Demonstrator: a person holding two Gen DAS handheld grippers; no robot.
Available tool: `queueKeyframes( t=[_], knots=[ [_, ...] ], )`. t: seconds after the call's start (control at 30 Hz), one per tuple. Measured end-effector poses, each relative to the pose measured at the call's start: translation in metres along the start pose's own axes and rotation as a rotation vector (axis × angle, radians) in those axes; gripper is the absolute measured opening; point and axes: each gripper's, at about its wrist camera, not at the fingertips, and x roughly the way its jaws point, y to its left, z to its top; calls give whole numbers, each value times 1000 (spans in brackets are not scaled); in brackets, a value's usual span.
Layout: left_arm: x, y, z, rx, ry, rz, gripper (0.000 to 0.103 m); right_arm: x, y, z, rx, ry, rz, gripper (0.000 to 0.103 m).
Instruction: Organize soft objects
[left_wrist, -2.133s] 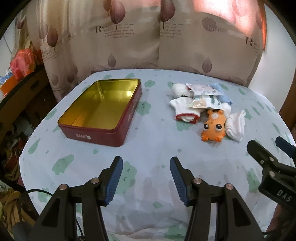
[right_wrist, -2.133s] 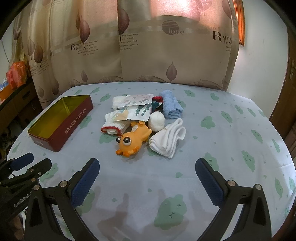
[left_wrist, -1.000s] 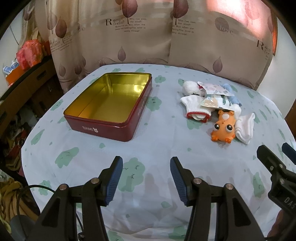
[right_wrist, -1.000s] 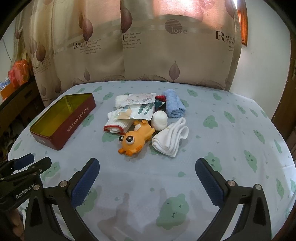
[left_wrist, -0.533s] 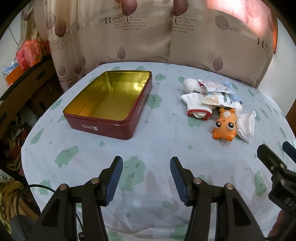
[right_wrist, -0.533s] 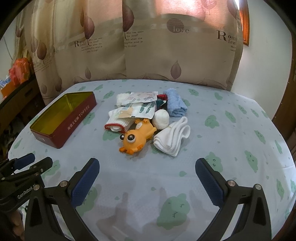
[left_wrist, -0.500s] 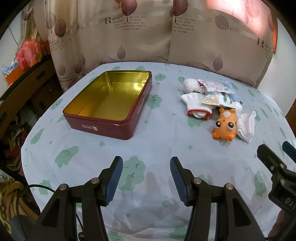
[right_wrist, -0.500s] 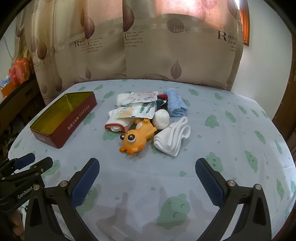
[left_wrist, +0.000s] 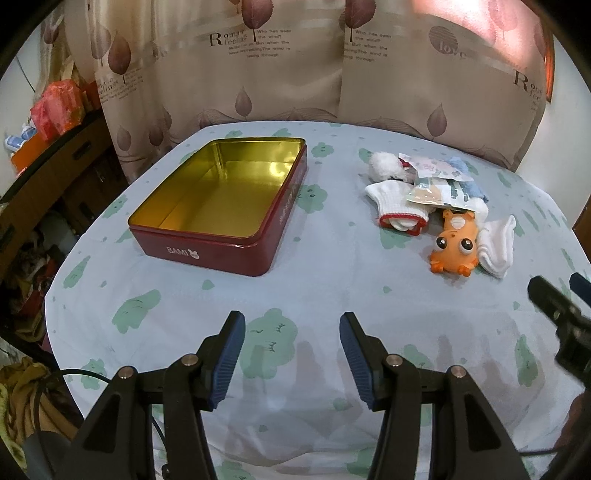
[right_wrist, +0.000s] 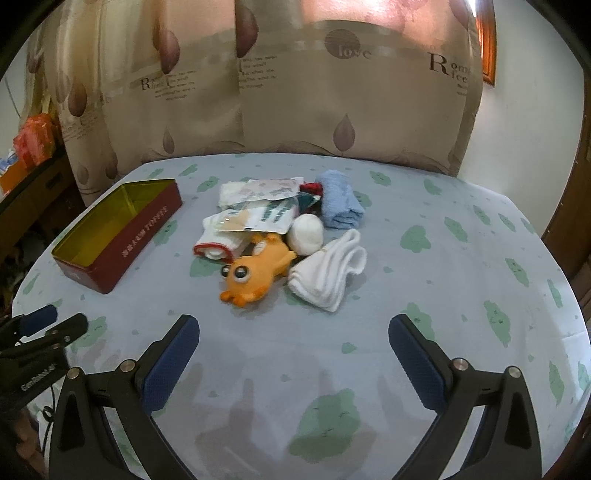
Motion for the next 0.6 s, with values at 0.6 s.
queueKeyframes(
  t=[0.6],
  knots=[
    [28,-22,10,108,20,-58,54,88,-35,31,-6,175,-64,101]
  ],
)
